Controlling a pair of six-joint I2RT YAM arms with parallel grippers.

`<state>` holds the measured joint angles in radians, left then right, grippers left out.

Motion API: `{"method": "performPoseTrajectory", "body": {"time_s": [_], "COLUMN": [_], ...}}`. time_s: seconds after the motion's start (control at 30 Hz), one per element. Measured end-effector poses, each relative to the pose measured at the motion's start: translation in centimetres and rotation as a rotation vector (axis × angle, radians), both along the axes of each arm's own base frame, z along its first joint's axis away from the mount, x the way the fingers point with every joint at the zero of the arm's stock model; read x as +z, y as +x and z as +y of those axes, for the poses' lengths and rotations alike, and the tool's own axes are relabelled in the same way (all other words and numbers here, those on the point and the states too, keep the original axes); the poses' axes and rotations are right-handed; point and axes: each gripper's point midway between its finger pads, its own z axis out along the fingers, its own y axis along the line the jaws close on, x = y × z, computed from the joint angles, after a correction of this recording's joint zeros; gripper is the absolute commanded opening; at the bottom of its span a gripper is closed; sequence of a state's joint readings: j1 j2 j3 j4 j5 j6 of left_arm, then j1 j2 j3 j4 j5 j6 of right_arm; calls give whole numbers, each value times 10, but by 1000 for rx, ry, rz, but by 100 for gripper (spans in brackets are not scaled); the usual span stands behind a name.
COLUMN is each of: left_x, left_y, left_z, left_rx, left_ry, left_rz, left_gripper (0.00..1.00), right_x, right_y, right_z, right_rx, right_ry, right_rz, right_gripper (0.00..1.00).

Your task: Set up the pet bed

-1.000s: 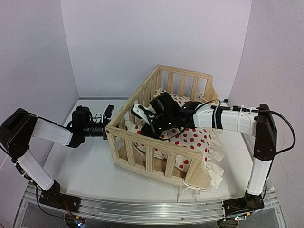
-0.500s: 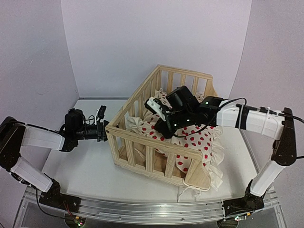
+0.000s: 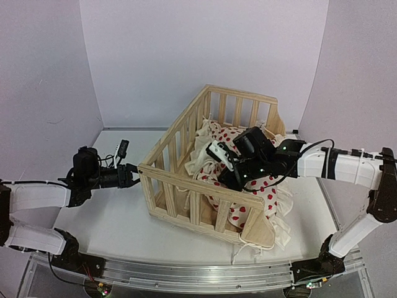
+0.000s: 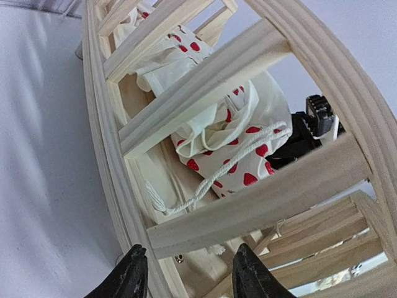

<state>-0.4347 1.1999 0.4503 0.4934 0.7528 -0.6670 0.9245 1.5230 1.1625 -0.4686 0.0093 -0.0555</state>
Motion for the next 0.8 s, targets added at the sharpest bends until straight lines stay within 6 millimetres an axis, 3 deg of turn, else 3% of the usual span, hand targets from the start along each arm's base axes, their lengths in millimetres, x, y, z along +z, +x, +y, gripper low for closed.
{"method": "performPoseTrajectory", "body": {"time_s": [0.17,0.37,0.53,0.63,0.8], "left_x": [4,-3,-13,-12,-9], "left_y": [-22,-44,-47,-48,-53], "left_z": [1,-22,-30,-32,-36], "left_rx": [-46,-170,-226,-249,-287], "left_ry": [38,109,131,134,140], "left_rz": [-149,-353,-463,-534,-676], "left_gripper": [32,15,18,24,24], "right_x": [6,17,15,11,11], "right_y": [-8,-22,-28,-29,-29], "right_z": [13,41,58,62,66], "right_rx": [88,253,361,381,376], "right_ry": [62,142,162,164,183], "right_rz": [21,50,71,85,108], "right_gripper": [0,0,0,0,0]}}
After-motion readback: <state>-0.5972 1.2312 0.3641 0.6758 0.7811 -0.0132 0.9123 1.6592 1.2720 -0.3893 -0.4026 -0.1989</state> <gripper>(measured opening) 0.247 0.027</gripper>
